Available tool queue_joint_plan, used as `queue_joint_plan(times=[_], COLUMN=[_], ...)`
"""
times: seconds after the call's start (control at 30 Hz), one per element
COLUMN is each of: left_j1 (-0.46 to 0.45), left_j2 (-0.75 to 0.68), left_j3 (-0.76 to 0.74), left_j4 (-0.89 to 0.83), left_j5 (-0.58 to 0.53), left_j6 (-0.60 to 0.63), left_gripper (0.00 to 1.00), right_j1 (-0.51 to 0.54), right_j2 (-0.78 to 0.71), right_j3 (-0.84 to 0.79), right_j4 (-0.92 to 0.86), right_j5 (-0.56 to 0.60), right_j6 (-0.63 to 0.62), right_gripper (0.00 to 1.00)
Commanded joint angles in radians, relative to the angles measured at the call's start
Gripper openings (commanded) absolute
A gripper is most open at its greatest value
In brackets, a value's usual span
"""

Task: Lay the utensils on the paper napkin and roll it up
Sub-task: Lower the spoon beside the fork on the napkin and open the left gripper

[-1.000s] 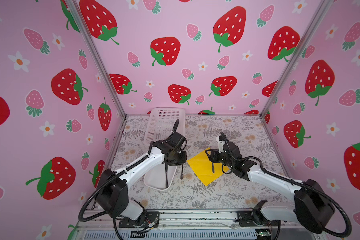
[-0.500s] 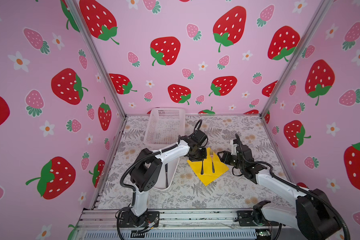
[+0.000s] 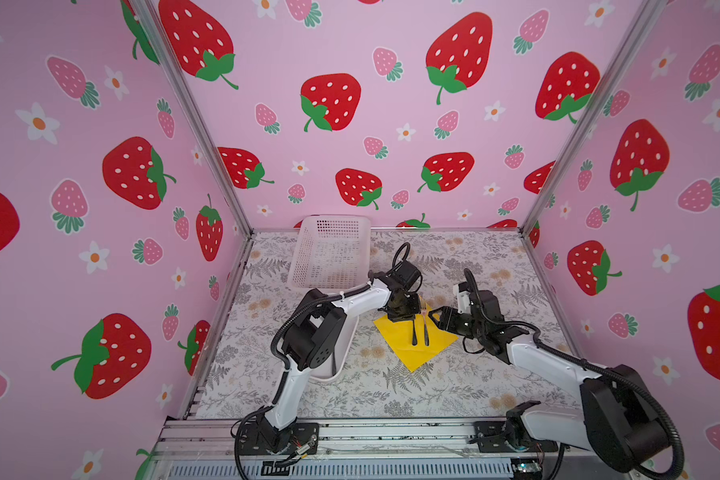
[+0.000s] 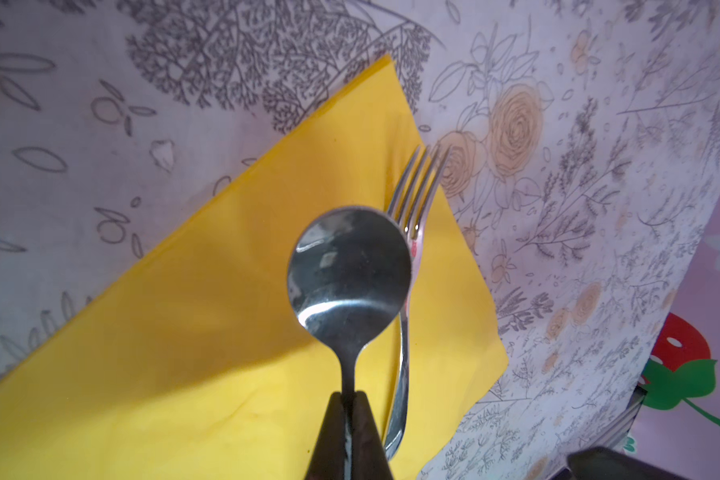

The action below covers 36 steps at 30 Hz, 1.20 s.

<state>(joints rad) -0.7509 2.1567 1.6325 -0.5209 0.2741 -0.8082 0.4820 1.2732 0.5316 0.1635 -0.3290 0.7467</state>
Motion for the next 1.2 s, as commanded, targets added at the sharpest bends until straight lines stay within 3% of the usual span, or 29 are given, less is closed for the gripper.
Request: queue_joint_plan(times=[0.0,1.0,1.07,1.17], left_j1=[-0.002,-0.007,-0.007,-0.008], left_j2=[0.025,0.119,0.12,0.115], left_j3=[0.061,0.11,0.108,0.103], left_j4=[0.005,0.0,-0.004,-0.007], left_j5=[0.015,0.021,0.019,0.016], left_j6=[-0.023,-0.046,-0.048,-0.045], left_gripper=[0.0,0.04,0.11,0.12], right_j1=[-0.008,-0.025,-0.026,-0.028], right_j2=[0.023,0.061,0.06,0.057], right_j3=[-0.005,0.006,0.007,0.01], right_j4=[0.002,0.002,0.001,0.002], right_j5=[-0.038,-0.047,-0.045,-0.045], right_j6=[-0.019,-0.024,-0.023,-0.021], right_gripper=[0.54,0.55,0.55,0.55])
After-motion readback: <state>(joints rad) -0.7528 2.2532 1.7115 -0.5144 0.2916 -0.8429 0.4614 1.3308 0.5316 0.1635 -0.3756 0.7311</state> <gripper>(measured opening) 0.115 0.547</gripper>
